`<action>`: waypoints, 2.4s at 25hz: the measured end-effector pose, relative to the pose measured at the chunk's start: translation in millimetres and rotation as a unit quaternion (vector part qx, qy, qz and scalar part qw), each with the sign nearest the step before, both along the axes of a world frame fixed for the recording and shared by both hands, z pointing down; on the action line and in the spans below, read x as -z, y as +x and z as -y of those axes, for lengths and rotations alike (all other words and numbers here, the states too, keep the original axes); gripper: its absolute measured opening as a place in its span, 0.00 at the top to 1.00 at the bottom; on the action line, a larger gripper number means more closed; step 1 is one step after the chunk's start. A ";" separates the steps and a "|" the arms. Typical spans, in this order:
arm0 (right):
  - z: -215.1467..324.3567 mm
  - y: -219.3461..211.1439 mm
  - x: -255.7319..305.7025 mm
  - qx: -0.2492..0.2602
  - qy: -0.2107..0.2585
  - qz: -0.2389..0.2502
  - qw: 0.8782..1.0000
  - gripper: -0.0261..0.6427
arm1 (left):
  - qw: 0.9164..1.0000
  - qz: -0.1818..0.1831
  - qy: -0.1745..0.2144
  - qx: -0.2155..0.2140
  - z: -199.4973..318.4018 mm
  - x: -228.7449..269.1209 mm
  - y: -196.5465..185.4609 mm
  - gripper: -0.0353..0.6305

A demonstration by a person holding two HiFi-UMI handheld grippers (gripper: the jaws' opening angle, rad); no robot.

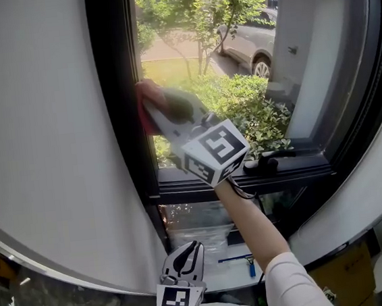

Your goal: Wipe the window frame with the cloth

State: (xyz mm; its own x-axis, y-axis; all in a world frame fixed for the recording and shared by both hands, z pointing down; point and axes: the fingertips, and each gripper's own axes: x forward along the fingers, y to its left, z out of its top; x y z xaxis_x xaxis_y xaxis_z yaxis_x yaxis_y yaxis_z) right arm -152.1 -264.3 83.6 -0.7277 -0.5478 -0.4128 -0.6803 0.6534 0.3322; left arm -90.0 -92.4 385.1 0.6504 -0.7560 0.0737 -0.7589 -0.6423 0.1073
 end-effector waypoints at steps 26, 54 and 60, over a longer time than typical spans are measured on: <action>1.1 -0.1 -36.0 0.008 -0.029 -0.007 1.000 0.85 | 1.000 -0.003 -0.006 -0.009 -1.0 -6.6 5.5 0.88; 2.3 -0.6 -83.0 0.015 -0.061 -0.031 0.998 0.85 | 1.000 0.002 -0.006 -0.016 -1.5 -10.1 10.7 0.88; 2.5 -0.2 -92.4 0.013 -0.068 -0.033 0.997 0.85 | 1.000 0.000 -0.008 -0.019 -2.7 -9.2 13.2 0.88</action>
